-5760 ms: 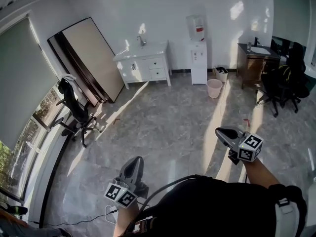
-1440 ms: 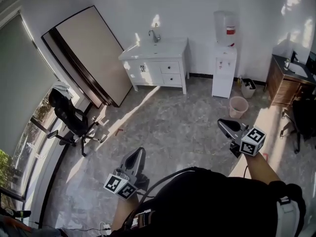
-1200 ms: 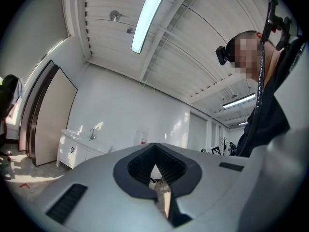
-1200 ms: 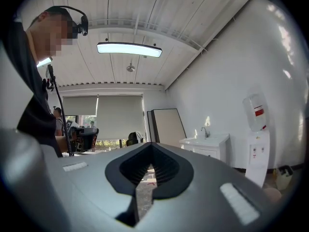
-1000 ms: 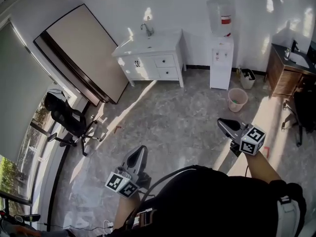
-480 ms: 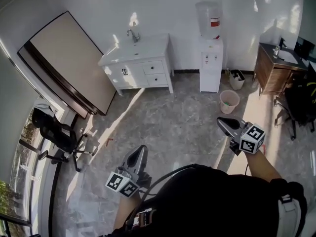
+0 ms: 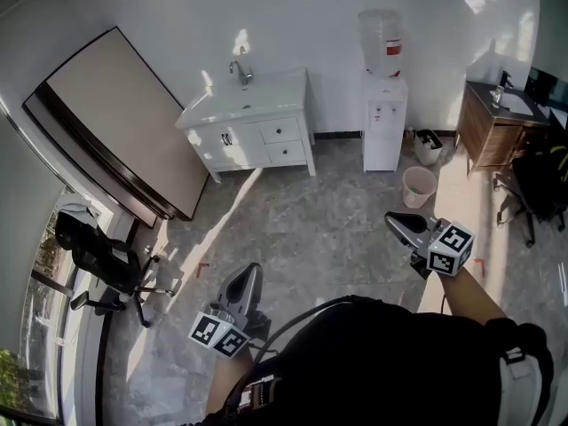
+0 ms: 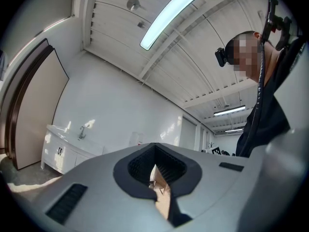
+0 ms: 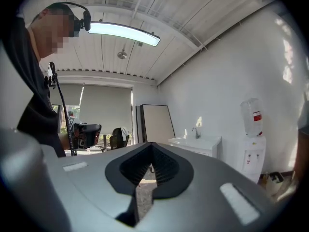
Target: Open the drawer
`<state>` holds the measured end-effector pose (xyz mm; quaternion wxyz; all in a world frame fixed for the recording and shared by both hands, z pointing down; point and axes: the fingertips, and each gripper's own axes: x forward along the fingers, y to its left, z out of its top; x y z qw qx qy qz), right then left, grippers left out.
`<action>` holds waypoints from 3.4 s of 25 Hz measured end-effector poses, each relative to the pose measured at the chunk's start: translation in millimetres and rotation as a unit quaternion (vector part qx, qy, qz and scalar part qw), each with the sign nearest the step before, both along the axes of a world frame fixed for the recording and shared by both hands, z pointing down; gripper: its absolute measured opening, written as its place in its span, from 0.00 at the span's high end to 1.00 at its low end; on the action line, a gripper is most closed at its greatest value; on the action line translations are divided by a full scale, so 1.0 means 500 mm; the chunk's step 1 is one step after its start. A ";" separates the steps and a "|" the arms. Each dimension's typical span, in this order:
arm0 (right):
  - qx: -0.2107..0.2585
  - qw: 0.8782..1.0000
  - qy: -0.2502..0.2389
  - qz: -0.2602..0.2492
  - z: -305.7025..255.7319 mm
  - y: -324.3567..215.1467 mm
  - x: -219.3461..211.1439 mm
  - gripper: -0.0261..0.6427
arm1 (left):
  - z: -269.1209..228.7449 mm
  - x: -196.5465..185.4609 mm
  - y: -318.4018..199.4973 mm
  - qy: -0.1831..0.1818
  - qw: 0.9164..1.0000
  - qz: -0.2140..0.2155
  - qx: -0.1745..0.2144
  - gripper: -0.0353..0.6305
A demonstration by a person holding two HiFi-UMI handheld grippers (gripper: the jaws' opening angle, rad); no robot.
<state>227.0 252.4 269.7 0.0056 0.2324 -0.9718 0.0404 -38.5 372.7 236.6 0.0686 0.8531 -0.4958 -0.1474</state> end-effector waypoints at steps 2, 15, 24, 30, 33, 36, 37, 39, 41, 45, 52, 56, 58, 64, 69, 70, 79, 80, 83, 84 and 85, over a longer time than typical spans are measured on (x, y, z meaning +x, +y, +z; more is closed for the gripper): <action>-0.002 1.000 0.000 0.004 -0.002 -0.012 -0.037 0.97 | 0.002 -0.045 -0.009 0.001 1.000 0.000 -0.003 0.96; -0.001 1.000 0.017 -0.005 0.007 -0.086 -0.245 0.97 | 0.028 -0.242 -0.091 0.011 1.000 -0.002 -0.003 0.96; -0.004 0.999 0.008 -0.035 0.014 -0.197 -0.274 0.97 | 0.034 -0.251 -0.173 0.007 0.999 -0.029 -0.012 0.96; 0.000 0.998 0.000 -0.065 0.000 -0.329 -0.248 0.97 | 0.010 -0.219 -0.259 0.000 0.998 -0.069 -0.002 0.96; 0.012 0.997 -0.004 -0.077 -0.025 -0.397 -0.218 0.97 | -0.007 -0.178 -0.310 -0.007 0.997 -0.081 0.007 0.96; 0.014 0.996 -0.007 -0.088 -0.034 -0.460 -0.182 0.97 | -0.015 -0.130 -0.368 -0.004 0.996 -0.088 0.009 0.96; 0.014 0.996 -0.006 -0.092 -0.033 -0.478 -0.168 0.97 | -0.014 -0.112 -0.386 -0.006 0.996 -0.089 0.008 0.96; 0.014 0.995 -0.004 -0.096 -0.028 -0.515 -0.136 0.97 | -0.011 -0.079 -0.424 -0.007 0.996 -0.092 0.005 0.96; 0.011 0.995 -0.003 -0.095 -0.021 -0.554 -0.106 0.97 | -0.008 -0.053 -0.459 -0.003 0.995 -0.095 0.004 0.96; 0.002 0.996 -0.004 -0.089 -0.007 -0.618 -0.048 0.97 | 0.002 0.004 -0.522 -0.004 0.996 -0.090 -0.006 0.96; -0.018 0.997 -0.003 -0.071 0.034 -0.705 0.011 0.97 | 0.021 0.069 -0.634 -0.010 0.998 -0.059 -0.023 0.96; -0.028 0.998 -0.001 -0.052 0.048 -0.743 0.005 0.97 | 0.029 0.040 -0.682 0.002 0.998 -0.050 -0.024 0.96; -0.025 0.999 0.001 -0.048 0.048 -0.759 -0.014 0.97 | 0.034 0.025 -0.707 0.003 0.999 -0.040 -0.023 0.96; -0.012 0.999 0.006 -0.032 0.029 -0.800 -0.135 0.97 | 0.029 -0.099 -0.775 -0.001 1.000 -0.018 -0.019 0.96; -0.008 1.000 0.002 -0.016 0.000 -0.836 -0.252 0.97 | -0.006 -0.233 -0.821 -0.001 1.000 -0.009 -0.004 0.96; -0.005 1.000 0.001 -0.016 -0.005 -0.841 -0.279 0.97 | -0.009 -0.259 -0.829 -0.002 1.000 -0.006 -0.003 0.96; -0.003 1.000 0.009 -0.003 0.001 -0.892 -0.483 0.97 | 0.007 -0.471 -0.892 -0.002 1.000 0.004 -0.008 0.96; -0.003 1.000 0.010 -0.004 0.002 -0.897 -0.503 0.97 | 0.009 -0.490 -0.898 -0.003 1.000 0.004 -0.009 0.96; -0.006 1.000 0.014 -0.012 0.008 -0.916 -0.558 0.97 | 0.014 -0.537 -0.919 0.000 1.000 -0.001 -0.013 0.96; -0.007 1.000 0.018 -0.016 0.012 -0.923 -0.572 0.97 | 0.017 -0.548 -0.926 0.002 1.000 -0.003 -0.014 0.96; -0.007 1.000 0.021 -0.020 0.016 -0.931 -0.582 0.97 | 0.020 -0.556 -0.932 0.003 1.000 -0.005 -0.015 0.96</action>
